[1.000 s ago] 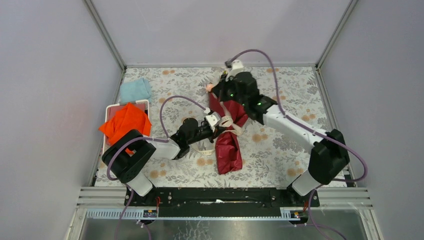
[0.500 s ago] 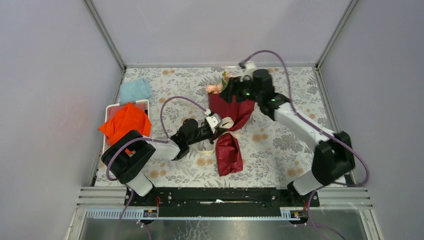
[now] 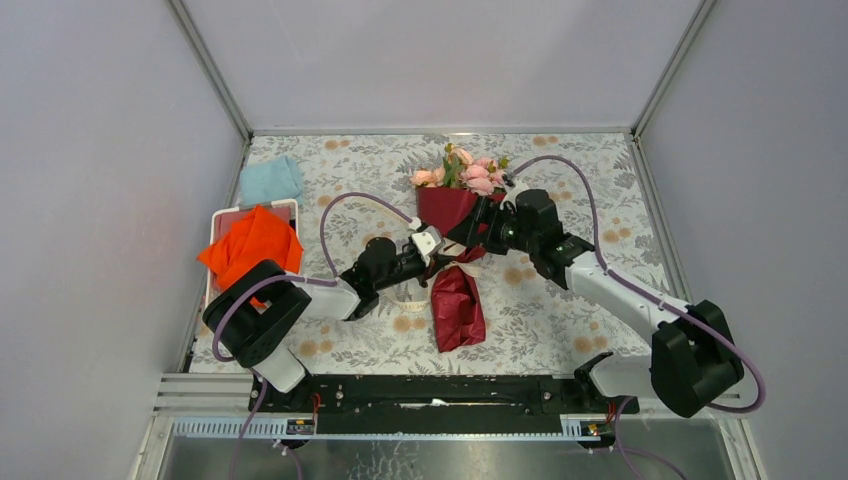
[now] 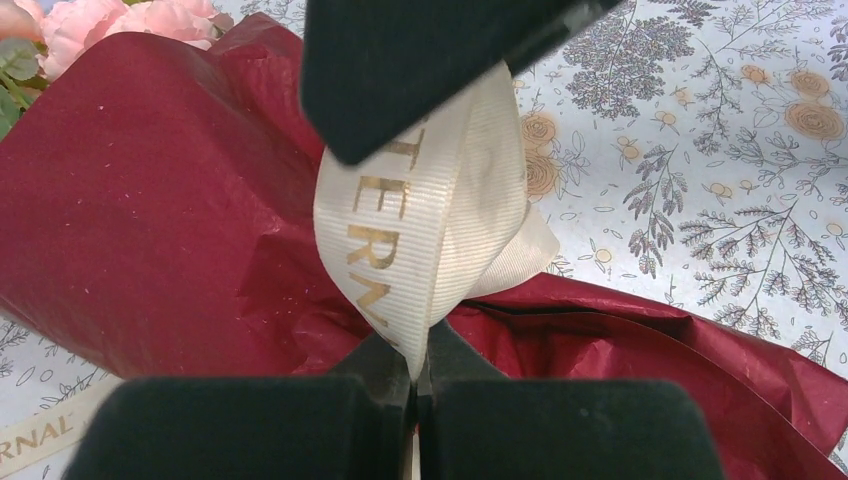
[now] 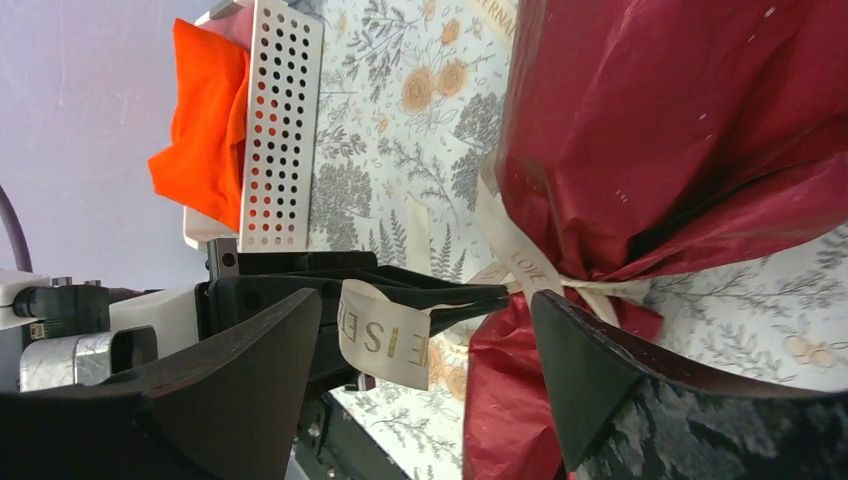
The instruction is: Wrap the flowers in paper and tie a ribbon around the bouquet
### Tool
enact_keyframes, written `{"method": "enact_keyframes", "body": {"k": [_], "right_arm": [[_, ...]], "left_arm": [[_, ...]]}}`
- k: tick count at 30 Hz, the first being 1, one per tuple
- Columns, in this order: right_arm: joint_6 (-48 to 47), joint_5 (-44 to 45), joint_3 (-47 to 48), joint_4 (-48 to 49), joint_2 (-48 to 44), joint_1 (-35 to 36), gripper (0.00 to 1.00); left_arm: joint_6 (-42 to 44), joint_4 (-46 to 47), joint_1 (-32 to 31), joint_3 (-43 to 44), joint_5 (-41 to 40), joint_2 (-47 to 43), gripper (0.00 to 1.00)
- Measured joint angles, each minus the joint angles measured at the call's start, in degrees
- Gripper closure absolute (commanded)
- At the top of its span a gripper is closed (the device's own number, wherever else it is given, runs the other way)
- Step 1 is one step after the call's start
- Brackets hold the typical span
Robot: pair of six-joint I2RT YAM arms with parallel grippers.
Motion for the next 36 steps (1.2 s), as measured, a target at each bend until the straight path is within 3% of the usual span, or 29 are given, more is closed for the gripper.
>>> {"method": "enact_keyframes", "body": {"k": [5, 7, 9, 11, 12, 13, 15, 16, 20, 23, 26, 29, 32, 36], "right_arm": [[4.4, -2.3, -0.5, 2.3, 2.0, 1.1, 0.33], [5.6, -3.7, -0.5, 3.6, 2.9, 1.1, 0.53], [6.3, -5.2, -0.5, 4.5, 3.9, 1.2, 0.82], [7.2, -6.3, -0.9, 5.0, 4.3, 1.2, 1.00], [7.8, -6.3, -1.3, 5.0, 4.3, 1.2, 1.00], [7.8, -6.3, -1.5, 5.0, 4.3, 1.2, 1.00], [7.5, -5.8, -1.8, 4.9, 4.3, 1.2, 1.00], [7.1, -5.5, -1.9, 4.9, 4.2, 1.0, 1.00], [4.1, -4.0, -1.8, 4.2, 4.0, -0.1, 1.00], [1.9, -3.1, -1.8, 3.7, 4.1, -0.7, 1.00], [-0.1, -2.9, -1.7, 3.1, 4.1, -0.8, 1.00], [-1.4, -2.9, -1.6, 3.0, 4.2, -0.8, 1.00], [-2.0, -2.9, -1.5, 3.3, 4.2, -0.8, 1.00], [-2.4, -2.9, -1.5, 3.3, 4.2, -0.8, 1.00]], "left_arm": [[0.0, 0.0, 0.0, 0.0, 0.0, 0.2, 1.00], [0.0, -0.1, 0.0, 0.2, 0.0, 0.4, 1.00], [0.0, -0.2, 0.0, 0.5, -0.1, 0.7, 1.00], [-0.1, -0.5, 0.0, 1.0, -0.3, 1.1, 1.00], [-0.1, -0.5, 0.0, 1.3, -0.4, 1.3, 1.00], [-0.2, -0.5, 0.0, 1.6, -0.5, 1.4, 0.93], [-0.2, -0.8, 0.0, 1.8, -0.6, 1.4, 0.55], [-0.2, -1.0, 0.0, 2.0, -0.6, 1.4, 0.43], [-1.1, -5.8, 0.0, 2.3, -0.5, -0.7, 0.25], [0.5, -14.8, 0.4, 3.8, 1.9, -5.3, 0.20], [5.3, -27.0, 3.4, 9.0, 9.0, -9.4, 0.22], [19.2, -46.5, 10.7, 20.4, 19.5, -8.7, 0.28], [36.1, -61.2, 15.9, 28.2, 23.6, -5.4, 0.29], [43.7, -66.0, 16.4, 28.3, 24.2, 1.9, 0.32]]}}
